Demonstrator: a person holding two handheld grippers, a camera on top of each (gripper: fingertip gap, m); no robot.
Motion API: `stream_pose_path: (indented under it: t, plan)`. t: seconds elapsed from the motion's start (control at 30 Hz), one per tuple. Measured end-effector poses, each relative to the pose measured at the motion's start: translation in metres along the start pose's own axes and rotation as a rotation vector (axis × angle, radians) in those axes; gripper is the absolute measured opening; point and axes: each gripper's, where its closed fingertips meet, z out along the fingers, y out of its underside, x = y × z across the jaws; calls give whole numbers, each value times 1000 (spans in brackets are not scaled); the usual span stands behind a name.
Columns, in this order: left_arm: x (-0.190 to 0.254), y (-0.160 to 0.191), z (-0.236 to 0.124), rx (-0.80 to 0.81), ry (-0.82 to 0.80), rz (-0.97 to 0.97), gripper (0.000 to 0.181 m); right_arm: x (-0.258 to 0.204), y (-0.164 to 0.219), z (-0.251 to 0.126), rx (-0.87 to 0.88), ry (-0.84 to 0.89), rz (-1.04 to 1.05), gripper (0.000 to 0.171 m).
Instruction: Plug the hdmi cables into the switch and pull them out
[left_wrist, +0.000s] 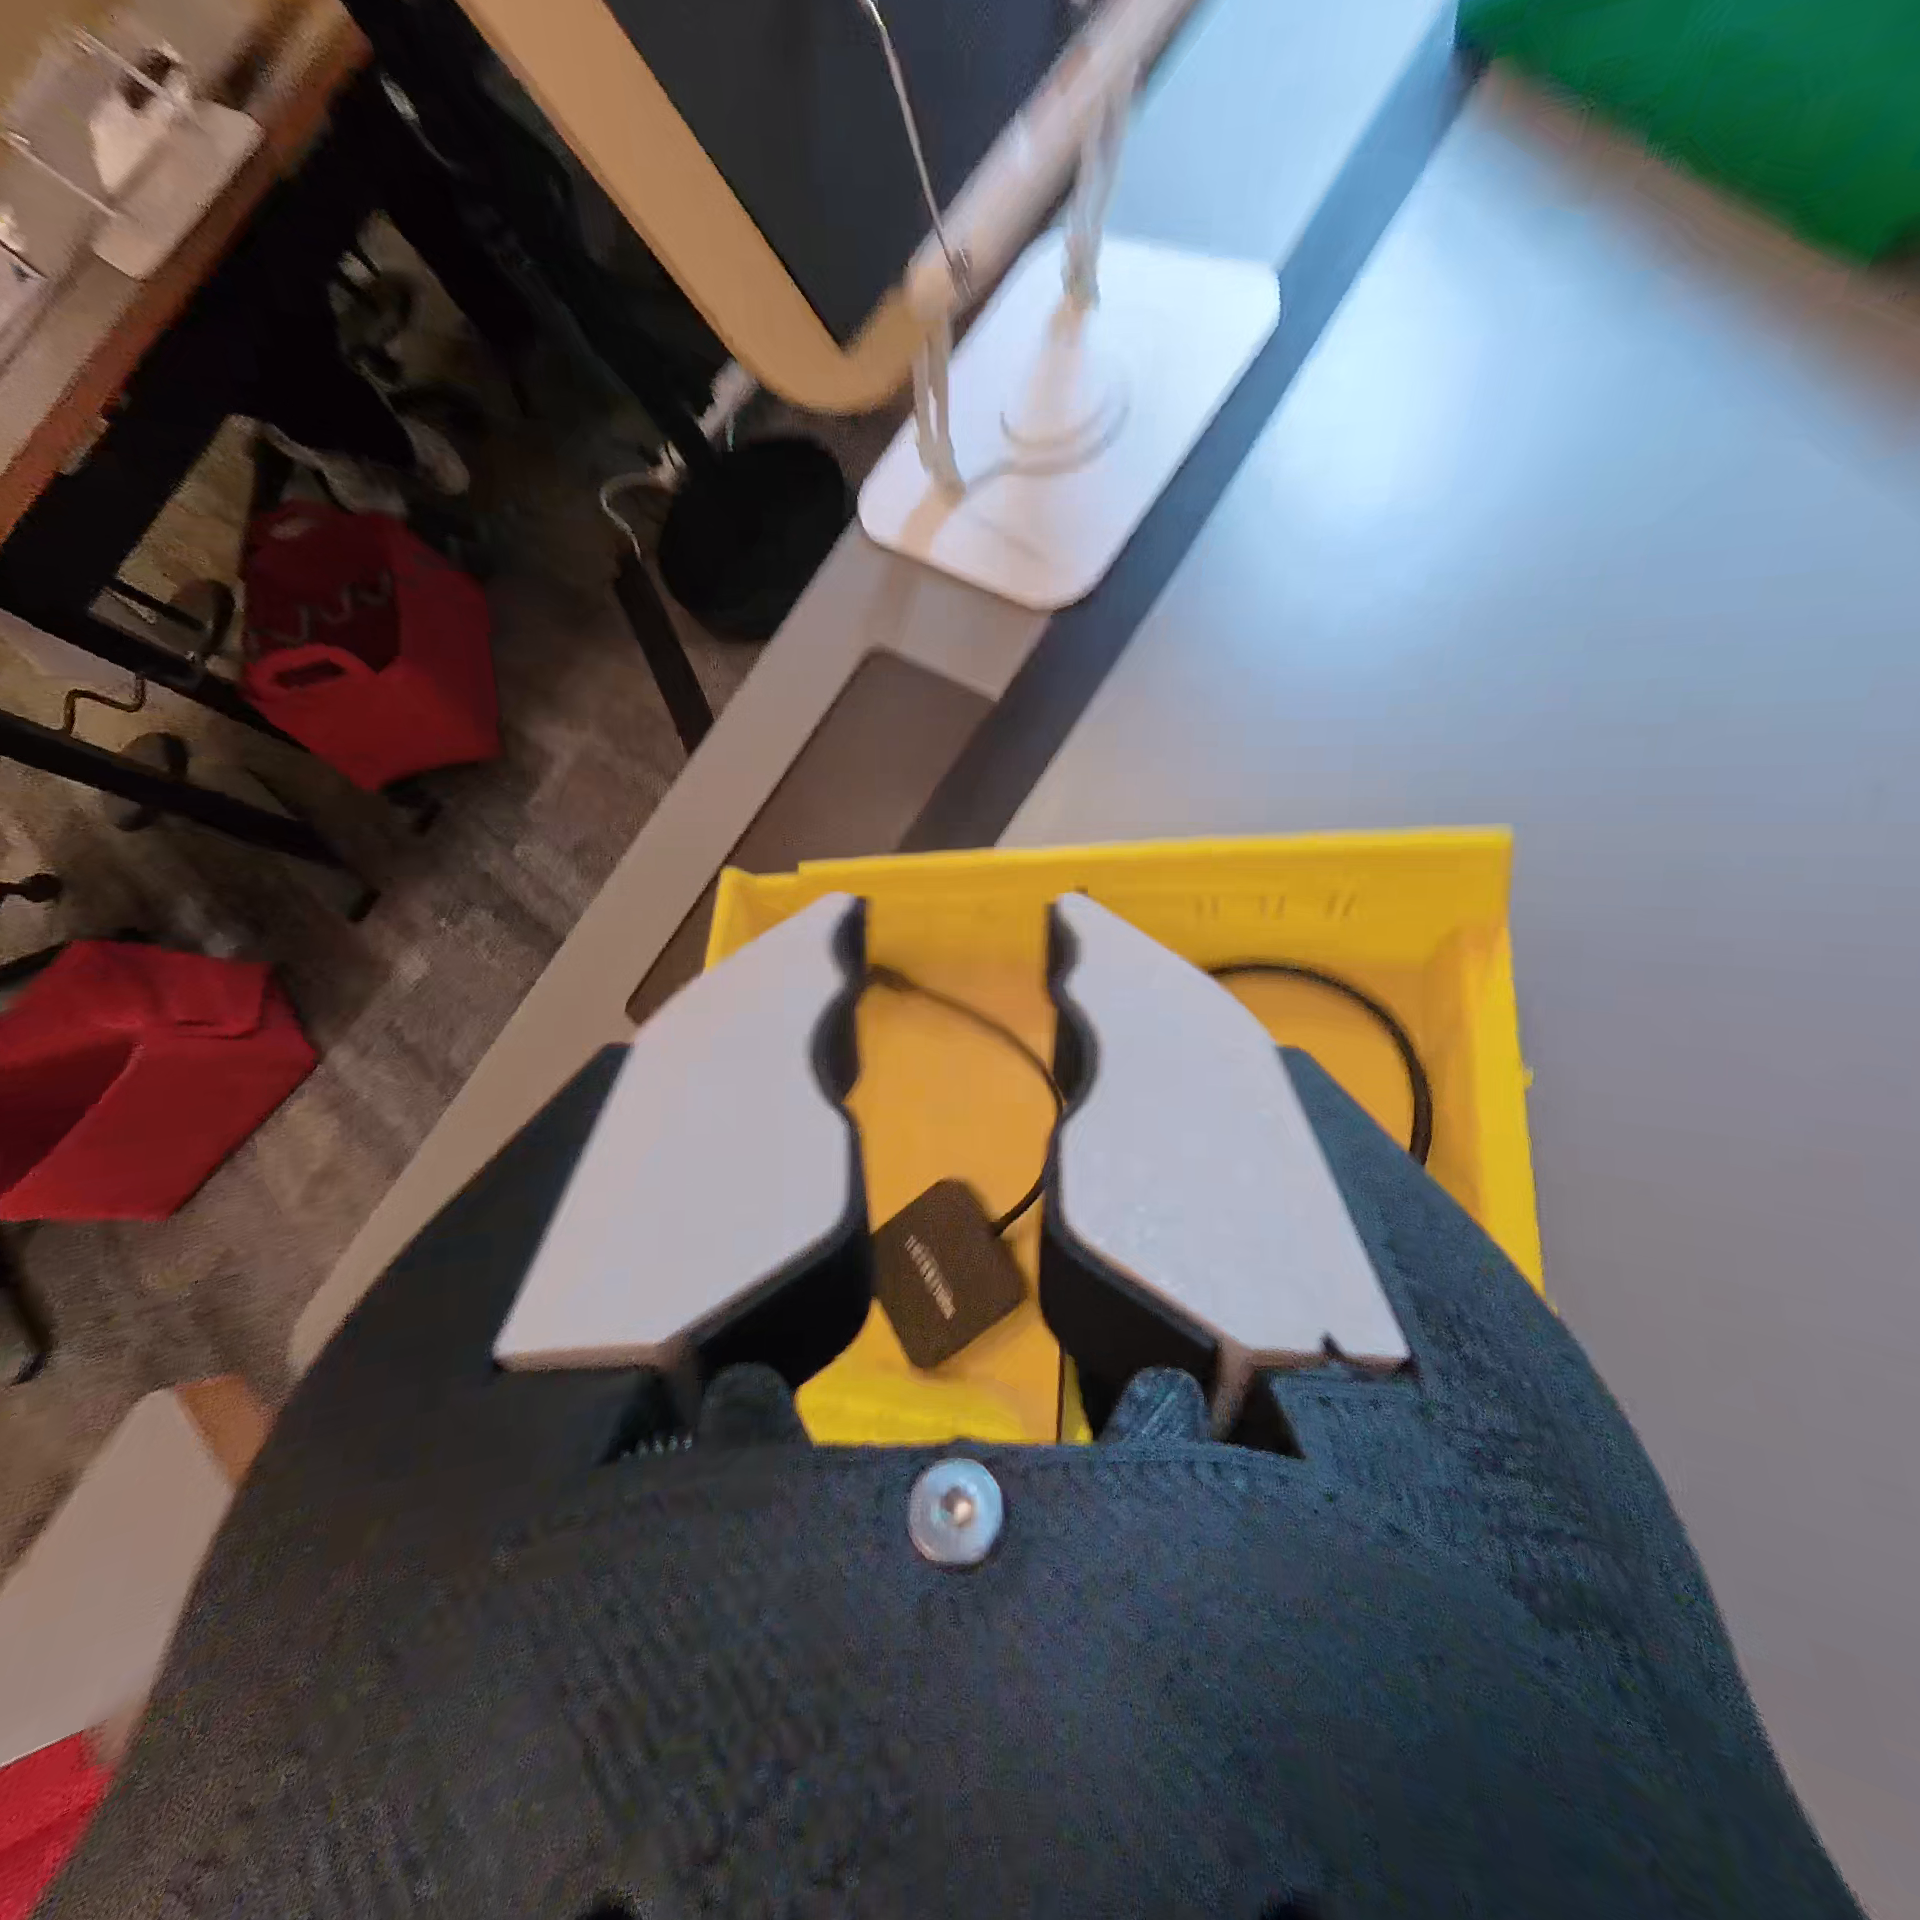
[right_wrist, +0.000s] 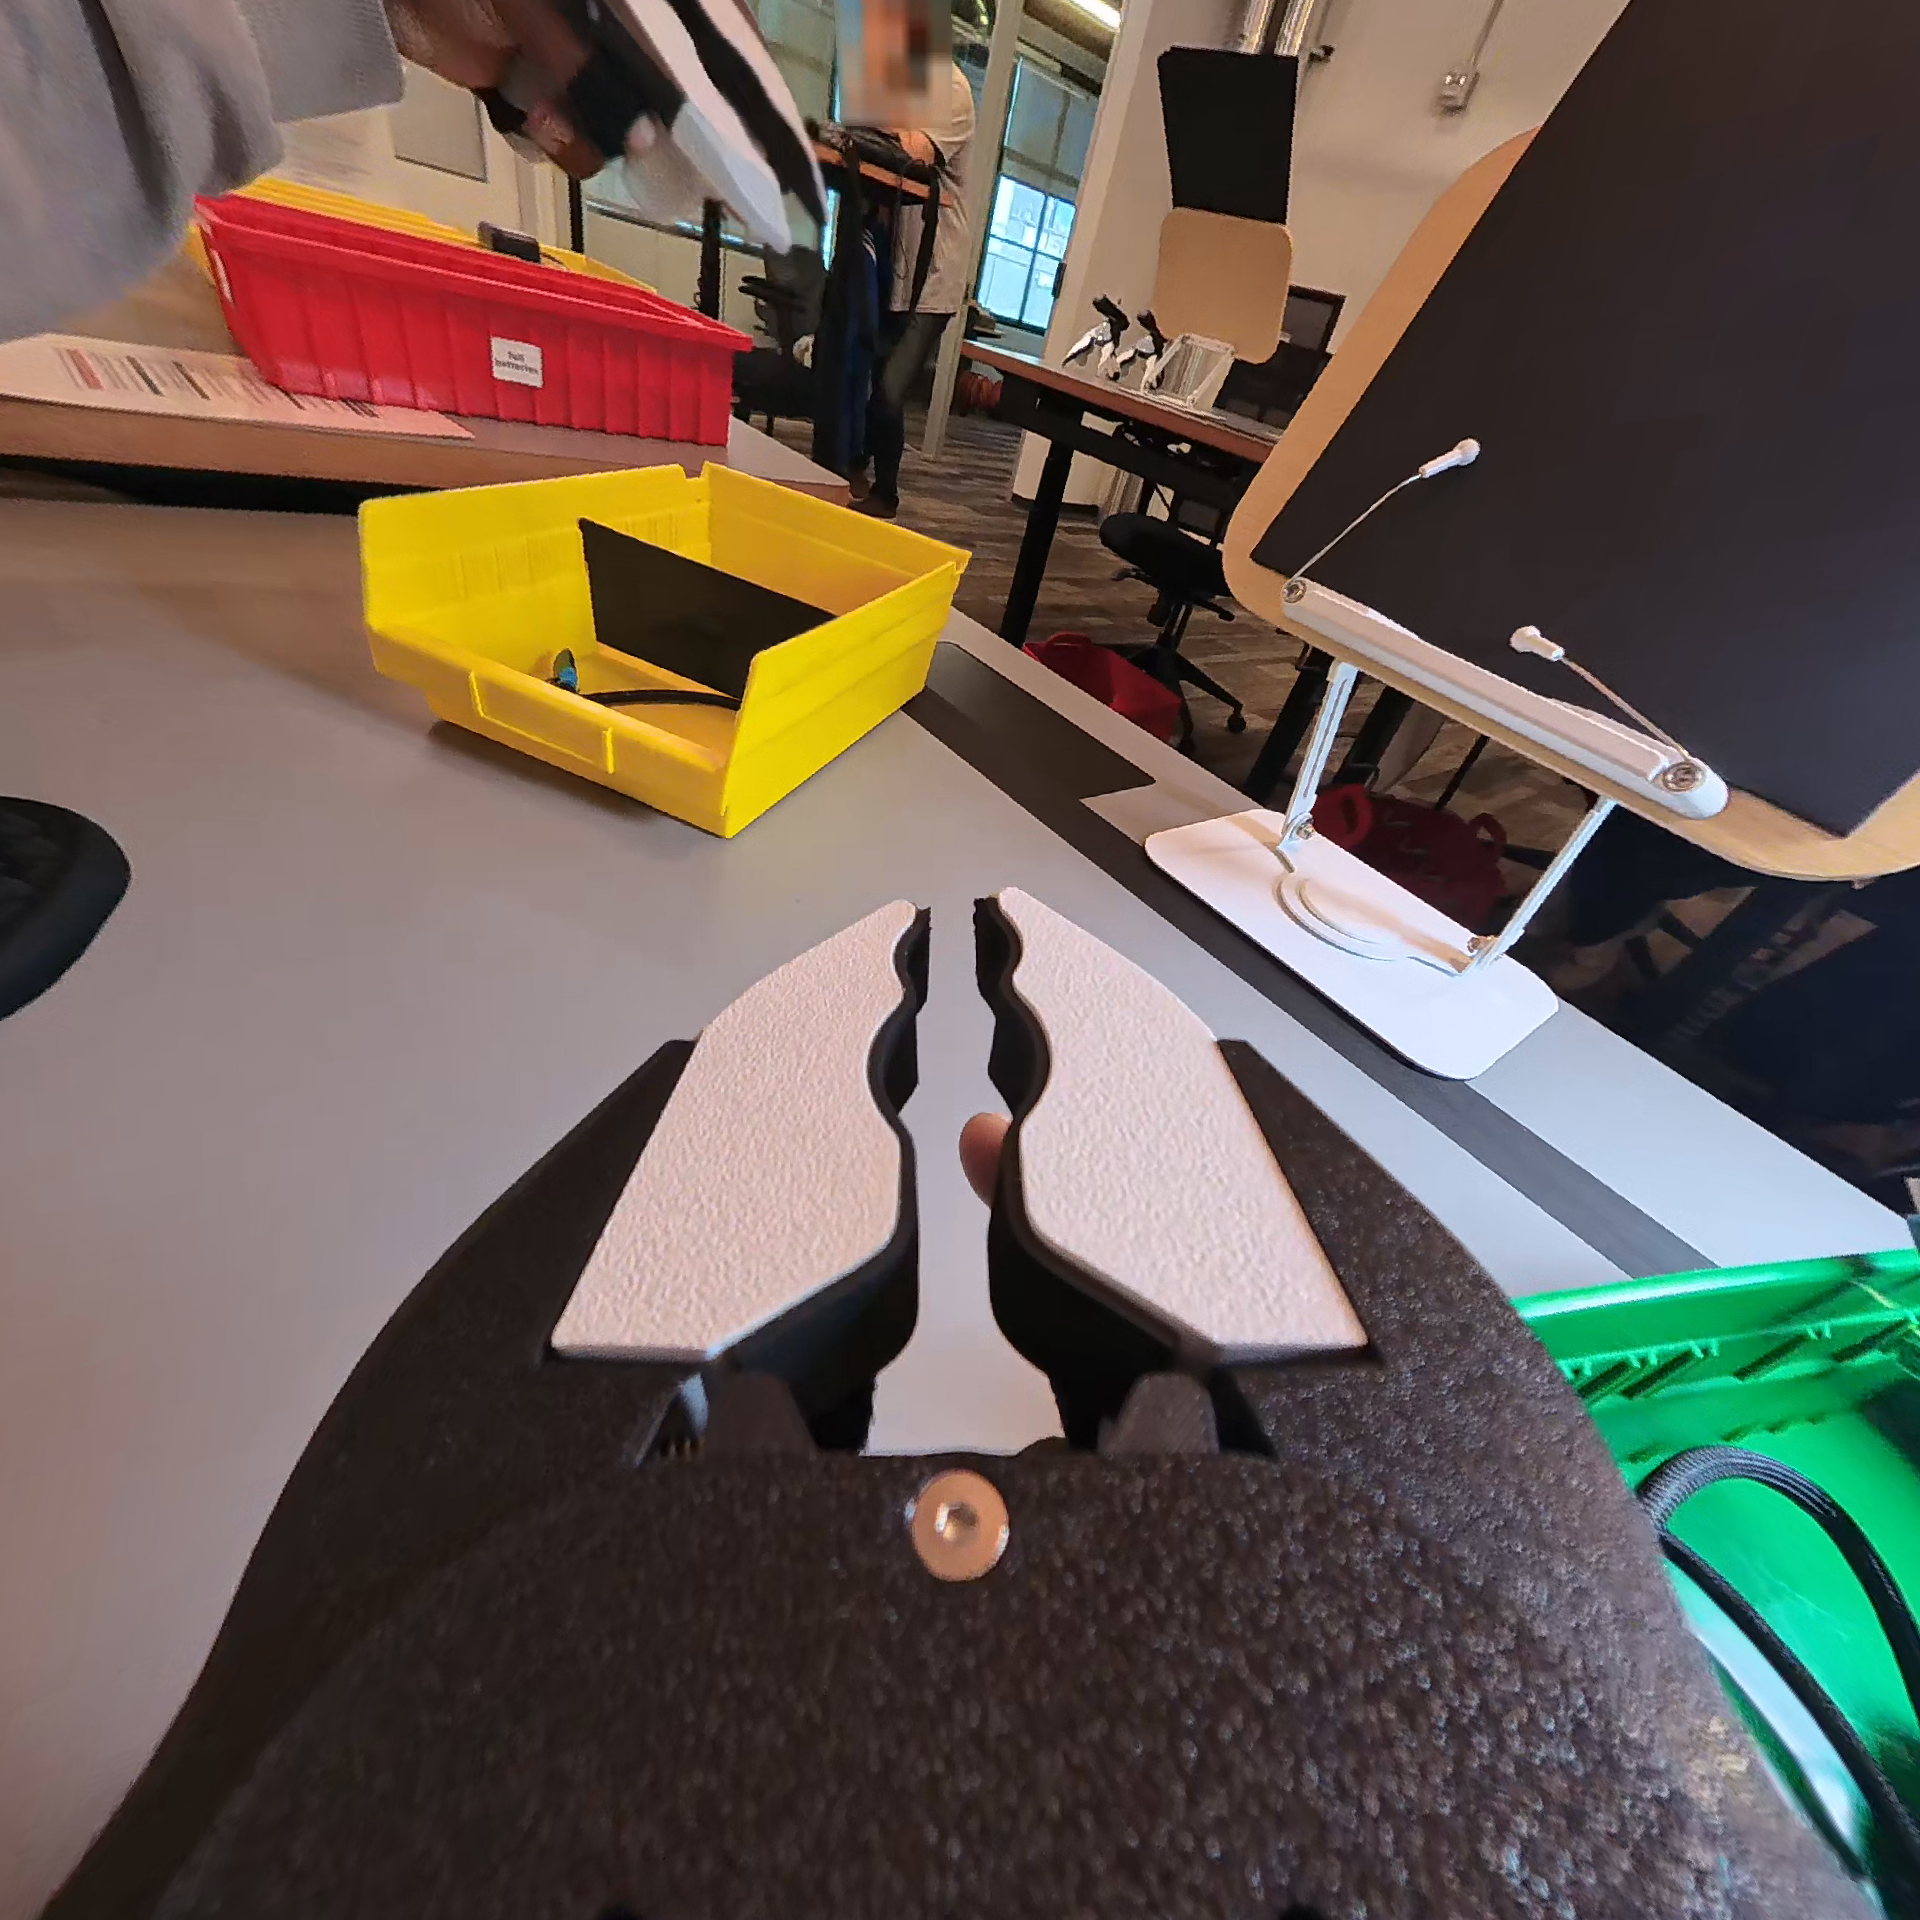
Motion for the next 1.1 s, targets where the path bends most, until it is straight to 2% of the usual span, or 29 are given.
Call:
stream_pose_path:
  t: [0.03,0.13,0.4,0.6,0.9,1.1]
  plan:
    - [-6,-7,-4,61,-11,-49,45,0,0,0,0,-2,7,8]
    - [-19,-19,-14,194,-27,-154,58,1,2,0,-1,-4,19,8]
    - [-16,-13,-19,267,-5,-163,64,1,3,2,-4,-4,12,8]
    - [30,-20,-9,339,94,-88,66,0,6,3,-14,-9,8,8]
    - [124,-71,-25,671,413,-109,68,-1,13,6,-32,-13,5,8]
    - [156,-90,-30,785,540,-119,69,-3,15,6,-38,-14,-6,8]
